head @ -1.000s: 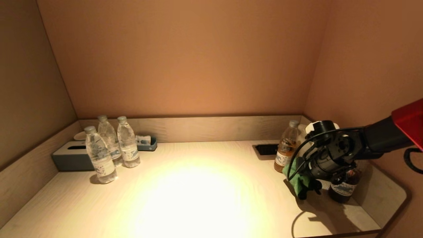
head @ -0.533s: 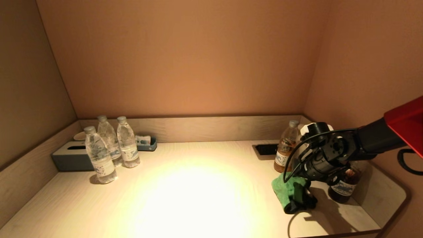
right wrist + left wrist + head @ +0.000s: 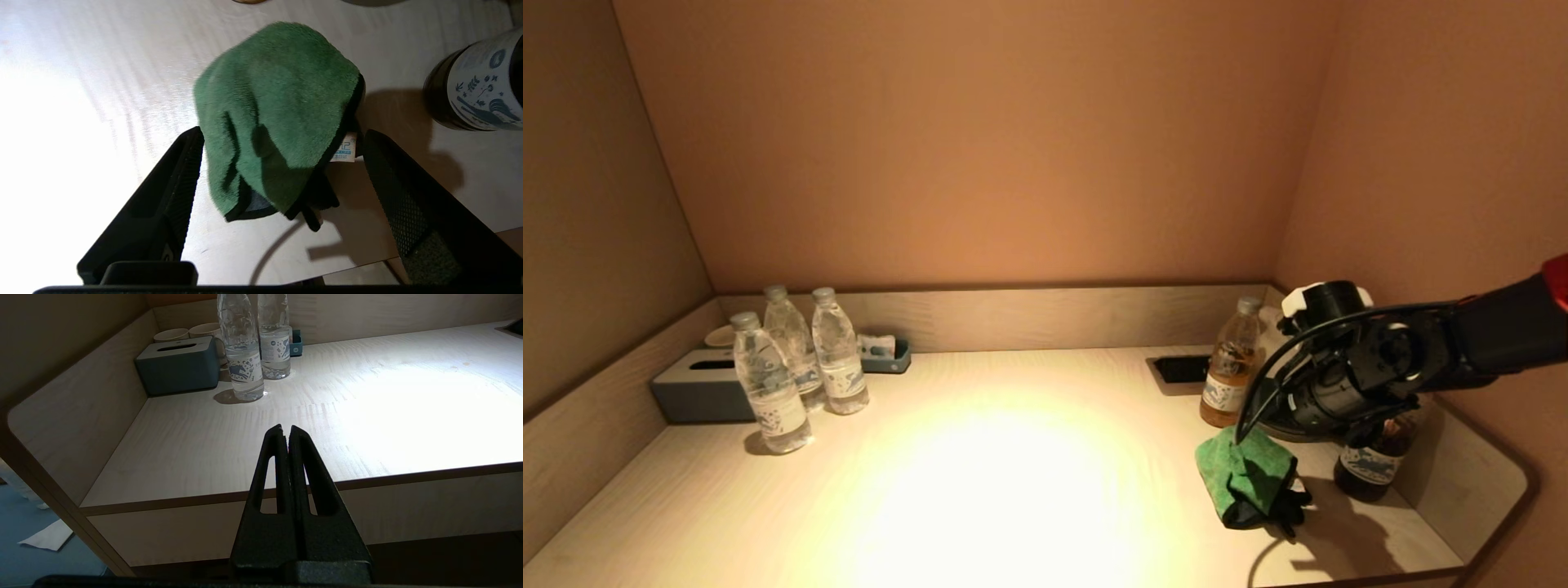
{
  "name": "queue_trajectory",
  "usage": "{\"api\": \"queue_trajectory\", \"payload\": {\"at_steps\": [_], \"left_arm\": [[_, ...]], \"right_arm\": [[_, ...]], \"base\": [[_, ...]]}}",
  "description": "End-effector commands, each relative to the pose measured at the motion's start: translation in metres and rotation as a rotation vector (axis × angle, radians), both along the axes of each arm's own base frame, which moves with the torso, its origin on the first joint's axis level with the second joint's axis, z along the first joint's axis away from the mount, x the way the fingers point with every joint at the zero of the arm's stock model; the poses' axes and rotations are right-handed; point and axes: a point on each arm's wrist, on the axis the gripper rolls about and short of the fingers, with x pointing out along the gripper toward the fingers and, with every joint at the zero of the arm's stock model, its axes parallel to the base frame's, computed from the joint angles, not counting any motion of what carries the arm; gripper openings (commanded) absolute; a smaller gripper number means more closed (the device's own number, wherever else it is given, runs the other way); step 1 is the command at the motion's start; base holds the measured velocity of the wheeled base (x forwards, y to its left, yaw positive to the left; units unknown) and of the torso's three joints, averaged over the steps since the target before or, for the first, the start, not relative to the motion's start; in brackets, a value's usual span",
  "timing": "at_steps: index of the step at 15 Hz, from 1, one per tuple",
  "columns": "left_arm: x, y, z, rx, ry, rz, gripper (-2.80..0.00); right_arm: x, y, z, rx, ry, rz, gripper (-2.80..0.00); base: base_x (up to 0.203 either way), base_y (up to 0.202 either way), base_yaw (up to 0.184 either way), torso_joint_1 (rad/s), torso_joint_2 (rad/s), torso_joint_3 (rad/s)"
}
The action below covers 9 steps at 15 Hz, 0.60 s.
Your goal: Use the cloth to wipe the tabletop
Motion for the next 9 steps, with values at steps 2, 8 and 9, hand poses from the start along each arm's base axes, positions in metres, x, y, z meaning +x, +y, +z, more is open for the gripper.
{"api": "queue_trajectory", "payload": {"at_steps": [2, 8, 9], "left_arm": [[0.000, 0.000, 0.000, 0.001, 0.001, 0.001, -2.80], [0.000, 0.000, 0.000, 0.001, 0.001, 0.001, -2.80], [0.000, 0.000, 0.000, 0.001, 0.001, 0.001, -2.80]], "right_arm": [[-0.046, 0.010, 0.068, -0.014, -0.206, 0.074, -2.80], [-0.123, 0.011, 0.145, -0.050, -0.504, 0.156, -2.80], [-0.129, 0.010, 0.150, -0.053, -0.527, 0.156, -2.80]], "base": [[0.000, 0.000, 0.000, 0.000, 0.00, 0.000], [0.000, 0.000, 0.000, 0.000, 0.00, 0.000], [0.000, 0.000, 0.000, 0.000, 0.00, 0.000]]}}
